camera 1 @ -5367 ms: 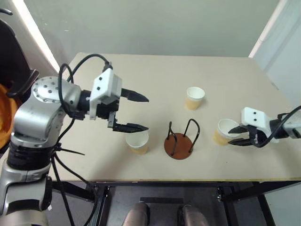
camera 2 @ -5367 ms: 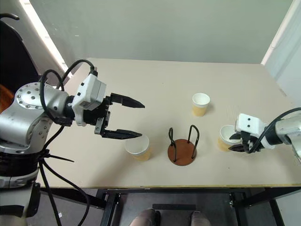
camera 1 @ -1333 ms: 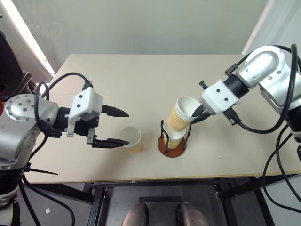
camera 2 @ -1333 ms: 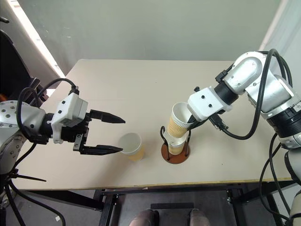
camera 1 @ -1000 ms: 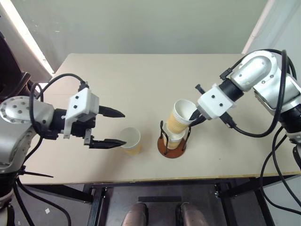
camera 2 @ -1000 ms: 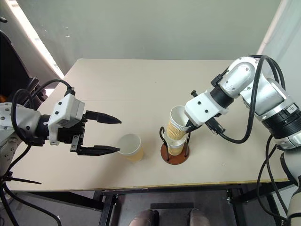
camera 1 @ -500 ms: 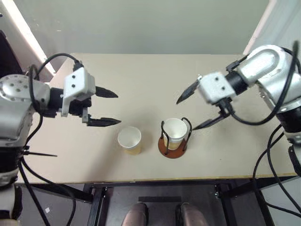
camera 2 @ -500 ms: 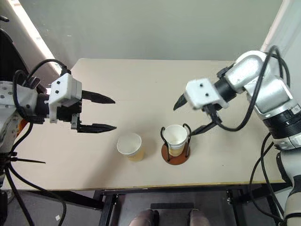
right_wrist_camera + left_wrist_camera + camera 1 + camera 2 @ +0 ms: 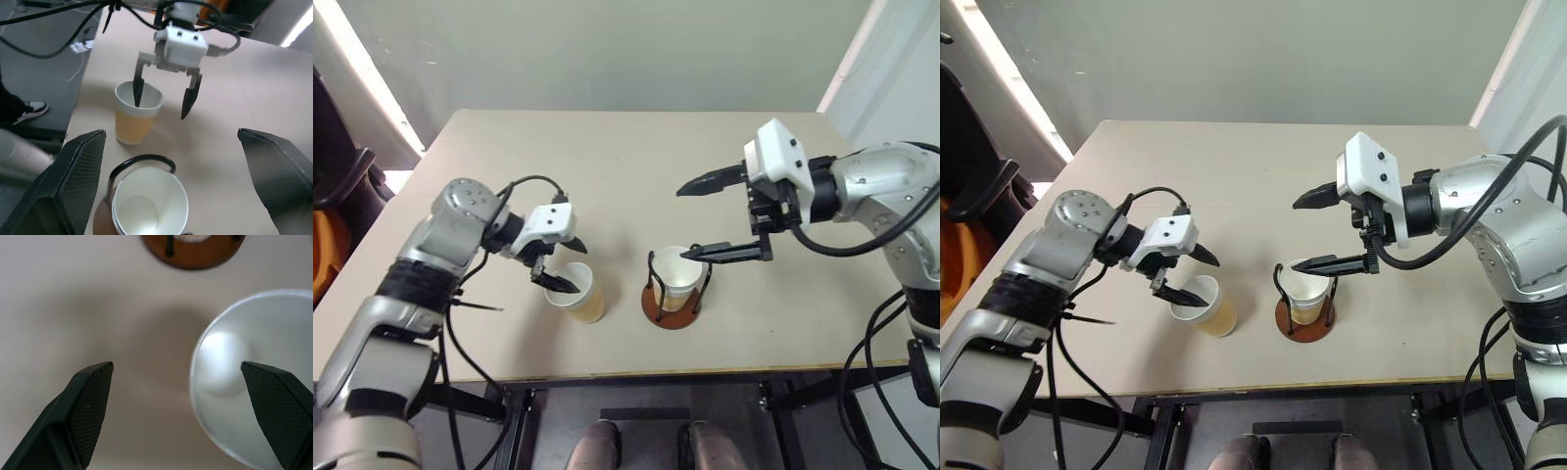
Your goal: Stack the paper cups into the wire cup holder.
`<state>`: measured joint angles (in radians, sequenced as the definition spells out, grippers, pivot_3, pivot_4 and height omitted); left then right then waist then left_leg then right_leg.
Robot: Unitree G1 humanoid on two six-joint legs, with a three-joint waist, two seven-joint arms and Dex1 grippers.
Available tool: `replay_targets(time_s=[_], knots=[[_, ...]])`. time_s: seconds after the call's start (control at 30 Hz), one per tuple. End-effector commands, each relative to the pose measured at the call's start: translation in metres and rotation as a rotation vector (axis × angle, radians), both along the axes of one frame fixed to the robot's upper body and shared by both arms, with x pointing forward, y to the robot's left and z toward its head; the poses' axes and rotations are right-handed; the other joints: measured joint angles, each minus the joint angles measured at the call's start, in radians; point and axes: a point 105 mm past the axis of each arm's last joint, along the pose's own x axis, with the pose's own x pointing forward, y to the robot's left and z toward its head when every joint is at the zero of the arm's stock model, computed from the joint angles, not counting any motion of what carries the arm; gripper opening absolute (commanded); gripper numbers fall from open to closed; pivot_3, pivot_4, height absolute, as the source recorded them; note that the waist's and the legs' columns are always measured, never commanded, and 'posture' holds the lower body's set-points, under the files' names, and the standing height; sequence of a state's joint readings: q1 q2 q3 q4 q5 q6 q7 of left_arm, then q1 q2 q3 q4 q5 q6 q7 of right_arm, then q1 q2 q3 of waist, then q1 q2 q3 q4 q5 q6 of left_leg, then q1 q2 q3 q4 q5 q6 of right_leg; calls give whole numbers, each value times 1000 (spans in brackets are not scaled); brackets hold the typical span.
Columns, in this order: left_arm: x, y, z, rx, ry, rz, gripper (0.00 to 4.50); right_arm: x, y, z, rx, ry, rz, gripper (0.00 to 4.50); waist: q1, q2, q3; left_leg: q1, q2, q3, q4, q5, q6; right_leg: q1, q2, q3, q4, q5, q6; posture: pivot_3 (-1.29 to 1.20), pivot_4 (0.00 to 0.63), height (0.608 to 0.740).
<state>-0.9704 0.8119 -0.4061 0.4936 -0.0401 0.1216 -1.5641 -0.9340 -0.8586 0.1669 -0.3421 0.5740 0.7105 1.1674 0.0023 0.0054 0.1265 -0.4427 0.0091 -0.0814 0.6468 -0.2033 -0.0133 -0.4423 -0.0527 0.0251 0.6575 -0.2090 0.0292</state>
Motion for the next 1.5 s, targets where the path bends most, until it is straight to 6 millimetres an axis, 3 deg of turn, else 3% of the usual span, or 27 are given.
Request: replay_targets(time_s=[0.03,0.2,0.4,0.63,0.73,0.87,0.97,1.03,1.3,1.5], knots=[[3,-8,14,-6,-30,-59,3889,-7,-3,11,16,-51,-21,4500,2,0,0,-1,0,0,0,0,0,0,0,0,-1,1,2,0,150,740],[4,-11,22,-20,-36,-88,2116,-10,-6,8,7,-49,-39,4500,4,0,0,-4,0,0,0,0,2,0,0,0,-8,9,15,0,150,740],[-5,-6,25,-4,-19,-124,27,-12,-14,7,-13,-48,-60,4500,4,0,0,-9,0,0,2,-1,5,-2,0,0,-12,10,17,0,150,740],[-10,-12,38,-55,-22,-168,27,-11,-23,12,-31,-71,-86,4500,9,0,0,-10,0,1,5,-1,6,-2,0,0,-13,11,19,0,150,740],[-11,-23,63,-144,-54,-192,27,-16,-32,16,-32,-47,-82,4500,12,0,0,-12,0,0,7,-1,6,-2,0,0,-12,12,20,0,150,740],[-16,-41,112,-272,-127,-267,27,-32,-53,20,-46,5,-64,4500,19,0,0,-14,-2,1,10,-2,8,-1,0,1,-13,11,19,0,150,740],[-29,-60,147,-328,-154,-362,27,-27,-78,21,-49,-21,-164,4500,20,0,0,-14,-3,2,11,-2,8,-1,-1,2,-15,10,20,0,150,740],[-35,-72,161,-345,-153,-412,27,-26,-88,22,-46,-29,-206,4500,20,0,0,-16,-3,2,13,-3,8,-1,-2,2,-15,10,22,0,150,740],[-32,-124,173,-278,-206,-571,27,-26,-97,24,-36,-67,-267,4500,23,2,1,-13,-8,4,17,-5,12,5,-5,4,-15,9,35,0,150,740],[-29,-154,155,-211,-203,-655,27,-34,-93,19,-48,-81,-297,4500,27,4,2,-14,-10,6,20,-6,10,7,-7,7,-16,7,43,0,150,740]])
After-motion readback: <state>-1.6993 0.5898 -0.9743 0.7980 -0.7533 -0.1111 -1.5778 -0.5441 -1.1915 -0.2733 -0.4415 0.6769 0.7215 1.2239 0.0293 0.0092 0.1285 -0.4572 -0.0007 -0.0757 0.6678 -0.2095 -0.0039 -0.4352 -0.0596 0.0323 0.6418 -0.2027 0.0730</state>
